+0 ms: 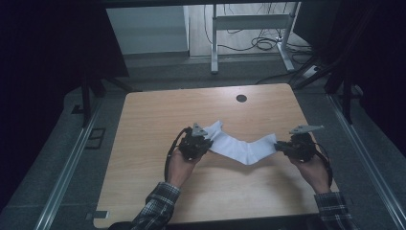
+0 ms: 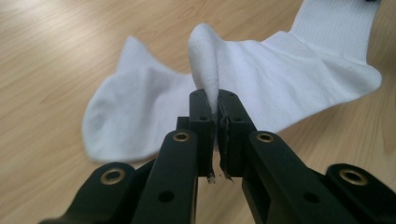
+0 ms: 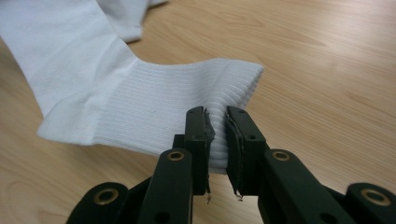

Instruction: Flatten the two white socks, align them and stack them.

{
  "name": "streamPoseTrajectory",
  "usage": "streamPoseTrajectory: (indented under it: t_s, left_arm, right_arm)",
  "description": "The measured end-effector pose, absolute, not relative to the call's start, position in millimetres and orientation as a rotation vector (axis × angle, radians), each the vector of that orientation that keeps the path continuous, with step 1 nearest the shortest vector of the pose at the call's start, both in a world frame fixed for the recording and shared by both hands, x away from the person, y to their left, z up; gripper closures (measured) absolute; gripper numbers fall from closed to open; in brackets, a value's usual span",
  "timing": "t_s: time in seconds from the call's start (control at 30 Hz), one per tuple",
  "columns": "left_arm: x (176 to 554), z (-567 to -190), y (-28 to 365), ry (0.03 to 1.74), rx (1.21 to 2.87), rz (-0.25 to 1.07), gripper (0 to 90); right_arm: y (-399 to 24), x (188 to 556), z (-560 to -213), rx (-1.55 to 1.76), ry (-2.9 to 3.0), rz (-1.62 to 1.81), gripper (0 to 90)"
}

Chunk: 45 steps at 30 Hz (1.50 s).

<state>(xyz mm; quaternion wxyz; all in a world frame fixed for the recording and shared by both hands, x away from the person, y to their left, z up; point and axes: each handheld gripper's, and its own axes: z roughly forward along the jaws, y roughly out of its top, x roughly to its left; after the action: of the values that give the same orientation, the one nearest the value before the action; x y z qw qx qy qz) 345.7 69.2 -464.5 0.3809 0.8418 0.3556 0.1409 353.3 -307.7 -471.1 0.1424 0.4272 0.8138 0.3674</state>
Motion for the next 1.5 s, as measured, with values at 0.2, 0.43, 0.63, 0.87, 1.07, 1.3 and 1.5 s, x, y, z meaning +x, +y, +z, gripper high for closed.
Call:
streamPoseTrajectory:
  t_s: [0.2,0.43,0.63,0.87,1.07,1.3,1.5]
  left_arm:
    - [323,-467,100,0.956,2.112,0.364,85.4]
    - [299,-479,127,1.014,2.091,0.372,85.4]
    - [289,-496,135,1.045,2.12,0.369,84.5]
    - [284,-526,138,1.114,2.149,0.32,82.5]
    - [286,-519,144,1.135,2.108,0.367,63.7]
    - [308,-496,138,1.095,2.091,0.408,56.1]
    - [339,-478,103,1.02,2.096,0.364,55.1]
  right_arm:
    - [-279,347,-473,1.152,2.424,1.079,77.9]
    - [-249,341,-480,1.077,2.504,1.073,77.8]
    - [-236,341,-494,1.057,2.558,1.022,77.2]
    - [-225,343,-515,1.036,2.614,0.914,74.3]
    - [-234,343,-509,1.052,2.571,0.96,65.7]
    - [-252,349,-507,1.096,2.512,0.959,60.2]
    - [-274,357,-512,1.154,2.465,0.938,55.2]
